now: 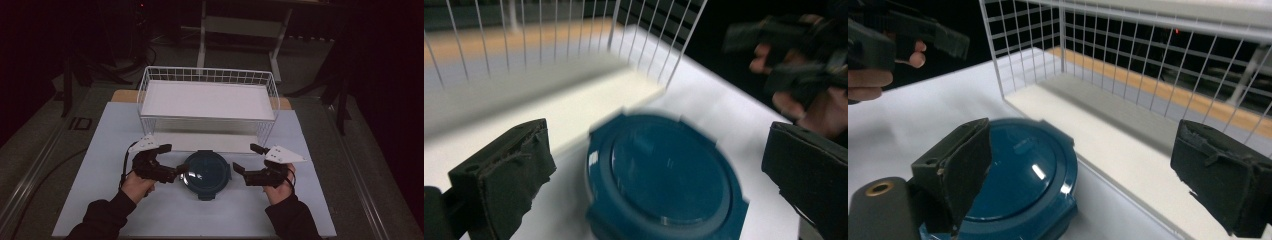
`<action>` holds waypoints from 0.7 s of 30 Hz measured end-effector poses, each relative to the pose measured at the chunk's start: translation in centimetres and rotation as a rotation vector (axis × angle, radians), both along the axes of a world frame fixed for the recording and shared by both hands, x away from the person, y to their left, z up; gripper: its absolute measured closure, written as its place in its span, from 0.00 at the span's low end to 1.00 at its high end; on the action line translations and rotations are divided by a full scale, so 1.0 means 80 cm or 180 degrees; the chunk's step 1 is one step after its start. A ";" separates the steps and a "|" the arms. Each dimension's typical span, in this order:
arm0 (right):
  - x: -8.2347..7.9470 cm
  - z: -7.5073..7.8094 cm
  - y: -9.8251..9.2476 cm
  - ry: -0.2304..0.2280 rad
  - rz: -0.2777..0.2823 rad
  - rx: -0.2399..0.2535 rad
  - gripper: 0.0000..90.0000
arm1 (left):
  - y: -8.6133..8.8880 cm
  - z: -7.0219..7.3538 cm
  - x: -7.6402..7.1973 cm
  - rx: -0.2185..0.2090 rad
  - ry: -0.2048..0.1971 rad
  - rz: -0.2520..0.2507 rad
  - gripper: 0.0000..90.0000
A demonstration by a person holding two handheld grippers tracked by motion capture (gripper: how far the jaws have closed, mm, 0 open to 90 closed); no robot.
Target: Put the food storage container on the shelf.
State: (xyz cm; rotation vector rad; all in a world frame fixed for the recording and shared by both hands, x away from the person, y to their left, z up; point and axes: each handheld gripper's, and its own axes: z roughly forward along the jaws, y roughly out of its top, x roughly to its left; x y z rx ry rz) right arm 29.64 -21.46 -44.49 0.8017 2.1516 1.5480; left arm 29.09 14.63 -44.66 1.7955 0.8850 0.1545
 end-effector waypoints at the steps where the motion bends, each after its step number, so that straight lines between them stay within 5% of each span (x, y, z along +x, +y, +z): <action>1: 0.000 -0.001 0.000 0.0009 -0.0029 0.0006 0.10 | -0.001 -0.008 0.005 0.0013 0.0179 -0.0031 0.00; 3: 0.001 -0.009 0.003 0.0130 0.0031 0.0029 0.10 | -0.001 -0.023 0.011 -0.0005 0.0418 -0.0029 0.00; 4: 0.001 -0.009 0.003 0.0130 0.0031 0.0029 0.10 | -0.001 -0.023 0.011 -0.0005 0.0418 -0.0029 0.00; 6: 0.000 -0.016 0.008 0.0228 0.0103 -0.0014 0.10 | 0.000 -0.041 0.020 -0.0040 0.0776 -0.0003 0.00; 7: 0.000 -0.016 0.008 0.0228 0.0103 -0.0014 0.10 | 0.000 -0.041 0.020 -0.0040 0.0776 -0.0003 0.00; 9: -0.001 -0.024 0.012 0.0320 0.0151 0.0006 0.11 | 0.003 -0.055 0.027 -0.0073 0.1036 0.0052 0.00; 12: -0.002 -0.025 0.012 0.0328 0.0168 0.0010 0.11 | 0.004 -0.058 0.029 -0.0088 0.1116 0.0068 0.00; 14: -0.005 -0.025 0.015 0.0315 0.0194 -0.0024 0.11 | 0.008 -0.067 0.035 -0.0221 0.1391 0.0014 0.00; 18: -0.007 -0.026 0.017 0.0314 0.0226 -0.0046 0.13 | 0.012 -0.081 0.041 -0.0394 0.1807 0.0006 0.12; 21: -0.008 -0.025 0.016 0.0324 0.0211 -0.0031 0.13 | 0.014 -0.088 0.044 -0.0438 0.1912 0.0048 0.23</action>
